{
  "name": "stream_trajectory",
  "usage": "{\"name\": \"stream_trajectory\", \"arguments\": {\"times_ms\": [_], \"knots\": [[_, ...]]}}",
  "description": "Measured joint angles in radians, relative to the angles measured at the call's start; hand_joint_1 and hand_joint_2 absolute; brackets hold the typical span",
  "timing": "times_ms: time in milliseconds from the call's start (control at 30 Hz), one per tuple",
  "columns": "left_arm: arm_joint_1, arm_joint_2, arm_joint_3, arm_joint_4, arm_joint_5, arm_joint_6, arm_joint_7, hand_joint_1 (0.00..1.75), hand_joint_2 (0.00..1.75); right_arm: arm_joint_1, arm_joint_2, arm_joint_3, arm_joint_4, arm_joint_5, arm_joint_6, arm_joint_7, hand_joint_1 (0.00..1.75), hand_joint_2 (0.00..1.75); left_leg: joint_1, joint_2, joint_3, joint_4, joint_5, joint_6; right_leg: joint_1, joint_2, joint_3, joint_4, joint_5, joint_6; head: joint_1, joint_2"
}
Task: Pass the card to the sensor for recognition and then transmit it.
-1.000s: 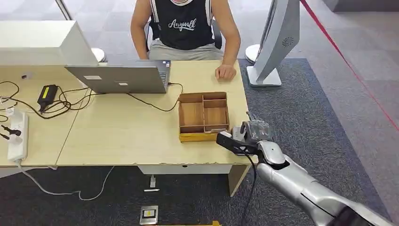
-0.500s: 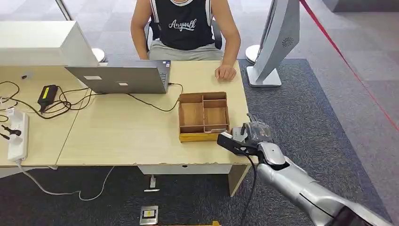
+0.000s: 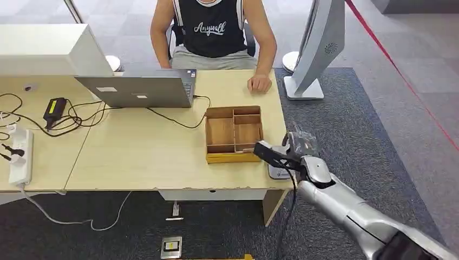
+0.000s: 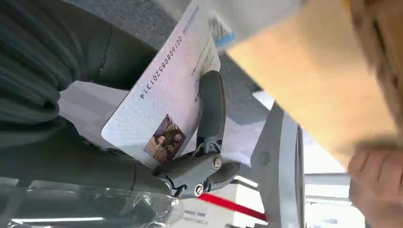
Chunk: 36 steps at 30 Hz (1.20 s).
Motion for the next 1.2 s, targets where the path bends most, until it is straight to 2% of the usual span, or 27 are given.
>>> {"name": "stream_trajectory", "arguments": {"times_ms": [167, 333, 467, 600, 800, 933, 1033, 1200], "knots": [[-0.001, 0.000, -0.002, 0.000, 0.000, -0.002, 0.003, 0.00, 1.75, -0.056, -0.041, -0.037, -0.081, 0.014, -0.026, 0.059, 1.75, 1.75, 0.000, 0.000, 0.000, 0.000, 0.000, 0.000, 0.000, 0.000, 0.000, 0.000, 0.000, 0.000, 0.000, 0.000], [-0.003, 0.000, -0.009, 0.000, 0.000, -0.011, 0.003, 0.00, 1.75, -0.109, -0.078, -0.069, -0.174, 0.049, -0.019, 0.108, 1.75, 1.75, 0.000, 0.000, 0.000, 0.000, 0.000, 0.000, 0.000, 0.000, 0.000, 0.000, 0.000, 0.000, 0.000, 0.000], [-0.010, -0.001, -0.019, 0.000, -0.001, -0.031, 0.008, 0.00, 1.75, -0.140, -0.097, -0.087, -0.229, 0.059, -0.002, 0.117, 1.75, 1.75, 0.000, 0.001, 0.000, 0.000, 0.000, 0.000, 0.000, 0.000, 0.000, 0.000, 0.000, 0.000, 0.000, 0.000], [-0.016, -0.002, -0.039, 0.000, -0.001, -0.052, 0.023, 0.00, 1.75, -0.172, -0.095, -0.091, -0.252, 0.063, 0.025, 0.109, 1.75, 1.75, 0.000, 0.001, 0.000, 0.000, 0.000, 0.000, 0.000, 0.000, 0.000, 0.000, 0.000, 0.000, 0.000, 0.000], [-0.029, -0.006, -0.068, -0.003, -0.001, -0.072, 0.032, 0.00, 1.75, -0.221, -0.033, -0.068, -0.237, 0.077, 0.109, 0.059, 1.75, 1.75, 0.000, 0.001, 0.000, 0.000, 0.000, 0.000, 0.000, 0.001, -0.001, 0.001, 0.000, 0.000, 0.000, 0.000], [-0.030, -0.008, -0.085, -0.006, -0.001, -0.074, 0.033, 0.00, 1.75, -0.241, 0.000, -0.047, -0.219, 0.077, 0.119, 0.046, 1.75, 1.75, 0.000, 0.000, -0.001, 0.000, 0.001, 0.000, 0.000, 0.000, -0.001, 0.001, 0.000, 0.000, 0.000, 0.000], [-0.031, -0.008, -0.095, -0.010, -0.001, -0.079, 0.033, 0.00, 1.75, -0.256, 0.031, -0.032, -0.191, 0.074, 0.137, 0.011, 1.75, 1.75, 0.000, 0.001, -0.001, 0.000, 0.001, 0.000, 0.000, 0.001, -0.001, 0.001, 0.000, 0.000, 0.000, 0.000], [-0.034, -0.010, -0.111, -0.011, -0.001, -0.080, 0.033, 0.00, 1.75, -0.298, 0.130, 0.003, -0.099, 0.067, 0.127, -0.065, 1.75, 1.75, 0.001, 0.001, -0.001, 0.000, 0.001, 0.000, 0.001, 0.001, -0.001, 0.001, 0.000, 0.000, 0.000, 0.000]]}}
